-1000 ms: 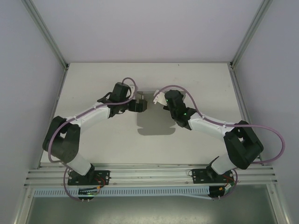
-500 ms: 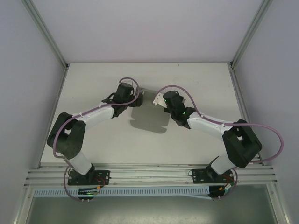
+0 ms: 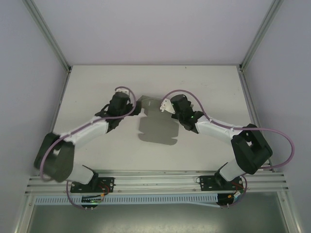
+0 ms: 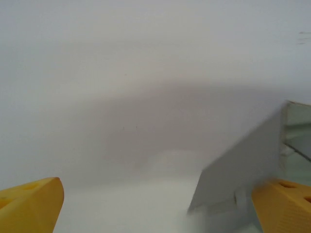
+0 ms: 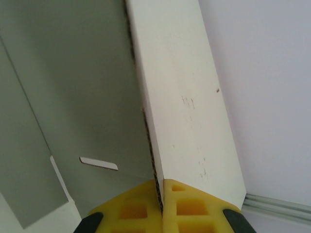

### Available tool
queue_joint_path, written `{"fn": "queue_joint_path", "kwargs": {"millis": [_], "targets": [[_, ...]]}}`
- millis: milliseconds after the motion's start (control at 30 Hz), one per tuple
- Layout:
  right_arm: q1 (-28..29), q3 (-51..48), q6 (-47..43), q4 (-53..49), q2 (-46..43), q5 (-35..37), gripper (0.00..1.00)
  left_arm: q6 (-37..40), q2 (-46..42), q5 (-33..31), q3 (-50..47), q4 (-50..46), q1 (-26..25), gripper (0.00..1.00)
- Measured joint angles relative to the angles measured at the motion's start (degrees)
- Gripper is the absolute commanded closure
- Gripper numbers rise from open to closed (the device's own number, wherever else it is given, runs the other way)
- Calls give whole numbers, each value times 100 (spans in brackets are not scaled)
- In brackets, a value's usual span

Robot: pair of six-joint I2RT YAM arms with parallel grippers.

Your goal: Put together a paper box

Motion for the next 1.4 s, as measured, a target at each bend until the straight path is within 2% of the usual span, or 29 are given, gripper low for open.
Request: {"fn": "queue_joint_path", "kwargs": {"millis": [100, 200, 367, 467, 900, 1133, 1400], "targets": [[-140, -111, -291, 254, -13, -129, 100, -278, -715, 601, -273, -90, 560, 1], [-155, -256, -590, 485, -17, -354, 100, -343, -822, 1224, -229, -66, 1003, 1], [-85, -372, -879, 791, -17, -623, 100, 7, 85, 2896, 428, -79, 992, 2], [-76, -372, -885, 866, -17, -673, 100, 238, 518, 3397, 660, -94, 973, 2], [-48, -337, -785, 892, -13, -704, 100, 601, 1574, 3991, 942, -260, 850, 1], [11, -304, -562, 621, 116, -173, 100, 380, 2074, 3436, 1102, -92, 535, 2], [186, -442, -527, 874, 369, 326, 100, 122, 2162, 3058, 1086, 142, 483, 2]]}}
